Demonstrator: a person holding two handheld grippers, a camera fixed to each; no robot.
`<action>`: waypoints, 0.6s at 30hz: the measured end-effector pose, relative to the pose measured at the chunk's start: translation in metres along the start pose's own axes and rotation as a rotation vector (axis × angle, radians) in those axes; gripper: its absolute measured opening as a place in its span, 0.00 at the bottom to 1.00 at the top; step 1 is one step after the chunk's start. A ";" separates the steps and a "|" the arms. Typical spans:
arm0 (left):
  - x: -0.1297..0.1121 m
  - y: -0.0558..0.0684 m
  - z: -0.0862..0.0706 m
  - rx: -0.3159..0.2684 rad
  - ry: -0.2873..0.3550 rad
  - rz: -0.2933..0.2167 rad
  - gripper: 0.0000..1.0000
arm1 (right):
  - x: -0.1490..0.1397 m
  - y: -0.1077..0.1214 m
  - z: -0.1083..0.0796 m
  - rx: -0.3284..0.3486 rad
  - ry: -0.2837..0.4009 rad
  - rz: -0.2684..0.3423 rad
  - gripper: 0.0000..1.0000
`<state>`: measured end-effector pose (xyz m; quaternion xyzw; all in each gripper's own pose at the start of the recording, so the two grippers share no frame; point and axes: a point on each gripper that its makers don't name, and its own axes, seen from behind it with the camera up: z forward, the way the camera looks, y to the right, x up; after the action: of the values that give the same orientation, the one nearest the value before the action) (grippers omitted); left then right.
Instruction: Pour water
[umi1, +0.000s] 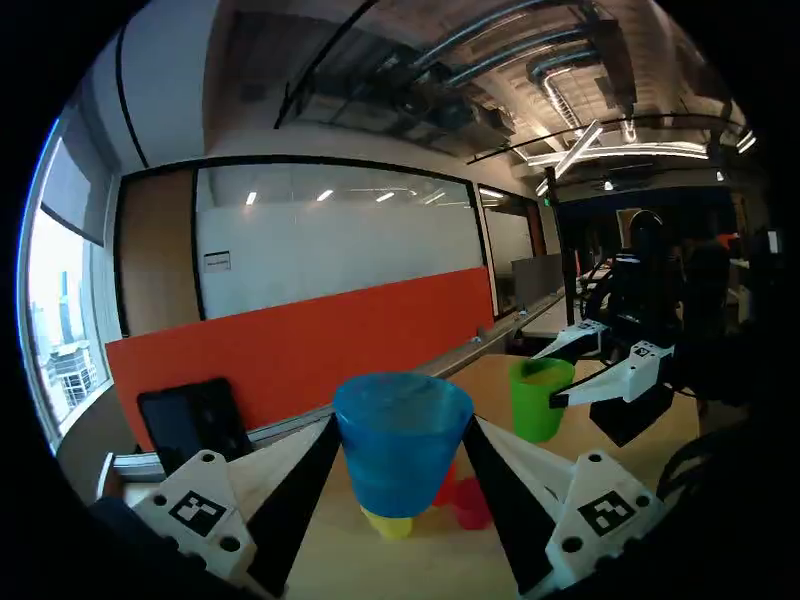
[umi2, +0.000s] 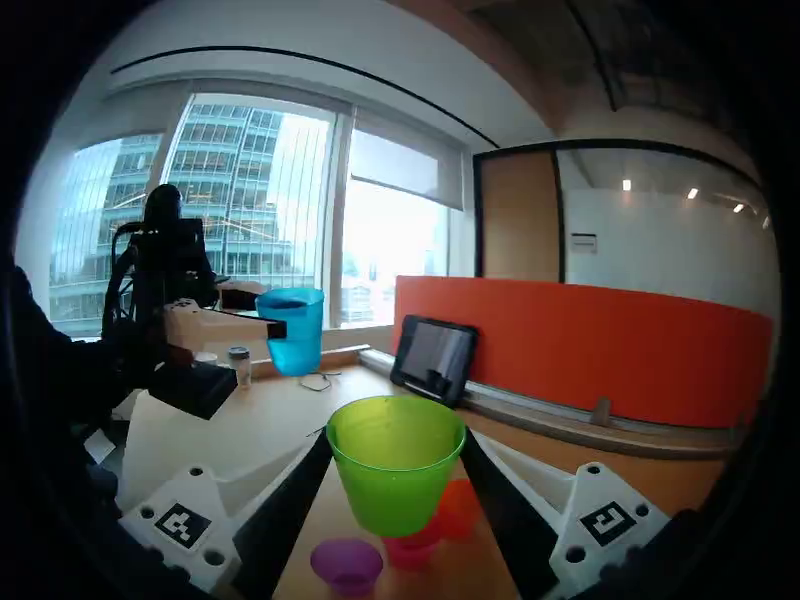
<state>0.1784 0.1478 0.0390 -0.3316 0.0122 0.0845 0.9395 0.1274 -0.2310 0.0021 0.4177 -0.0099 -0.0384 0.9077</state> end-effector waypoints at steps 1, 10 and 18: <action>0.001 0.001 0.000 0.000 -0.001 0.011 0.86 | 0.000 -0.002 0.001 0.005 0.001 -0.002 0.93; 0.010 0.004 0.005 0.010 -0.002 0.119 0.86 | -0.003 -0.021 0.012 0.053 -0.001 -0.026 0.93; 0.021 0.006 0.009 0.026 0.000 0.221 0.86 | -0.004 -0.034 0.022 0.083 -0.002 -0.045 0.93</action>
<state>0.1979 0.1613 0.0401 -0.3162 0.0497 0.1874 0.9287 0.1205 -0.2698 -0.0093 0.4550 -0.0030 -0.0588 0.8885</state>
